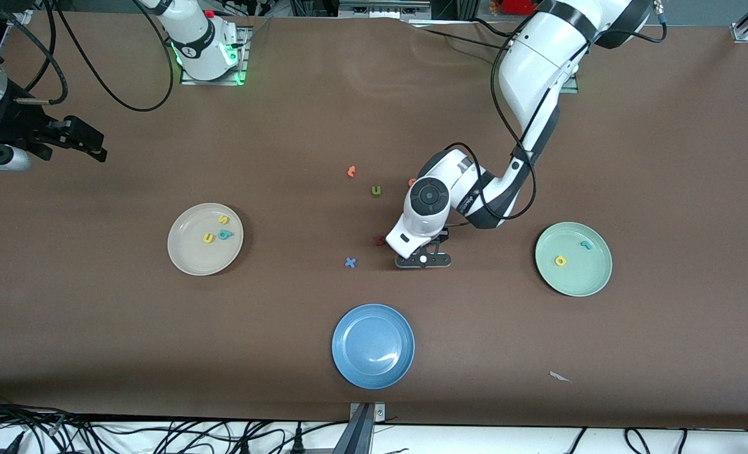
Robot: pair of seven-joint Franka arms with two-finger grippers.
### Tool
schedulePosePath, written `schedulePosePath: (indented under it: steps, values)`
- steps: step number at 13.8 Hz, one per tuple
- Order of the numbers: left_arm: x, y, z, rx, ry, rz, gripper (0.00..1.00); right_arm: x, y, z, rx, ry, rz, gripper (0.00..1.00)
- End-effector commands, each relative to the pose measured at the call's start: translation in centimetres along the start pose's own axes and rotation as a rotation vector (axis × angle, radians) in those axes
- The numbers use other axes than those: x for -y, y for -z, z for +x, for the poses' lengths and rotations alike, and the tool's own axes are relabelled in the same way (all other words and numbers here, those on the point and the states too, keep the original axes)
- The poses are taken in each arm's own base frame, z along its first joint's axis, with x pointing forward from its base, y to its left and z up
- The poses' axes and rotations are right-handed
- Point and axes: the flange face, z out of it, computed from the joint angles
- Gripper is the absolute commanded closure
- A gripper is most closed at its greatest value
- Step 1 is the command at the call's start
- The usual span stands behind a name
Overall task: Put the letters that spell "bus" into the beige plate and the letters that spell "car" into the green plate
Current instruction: 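Lower the left gripper onto the teal c and grasp it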
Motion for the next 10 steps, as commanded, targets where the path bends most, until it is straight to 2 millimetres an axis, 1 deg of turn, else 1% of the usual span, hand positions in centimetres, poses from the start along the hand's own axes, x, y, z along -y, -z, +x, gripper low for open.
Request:
schedulePosePath:
  steps: [1, 7, 10]
  values:
    - [-0.97, -0.05, -0.42, 0.003, 0.004, 0.016, 0.5, -0.18, 0.41, -0.02, -0.005, 0.013, 0.014, 0.0]
    - [-0.67, -0.12, -0.24, -0.004, -0.004, 0.025, 0.5, -0.08, 0.41, -0.03, -0.005, 0.014, 0.015, 0.0]
    - [-0.55, -0.38, -0.28, 0.0, 0.001, 0.028, 0.5, 0.34, 0.41, -0.06, -0.005, 0.022, 0.015, 0.0]
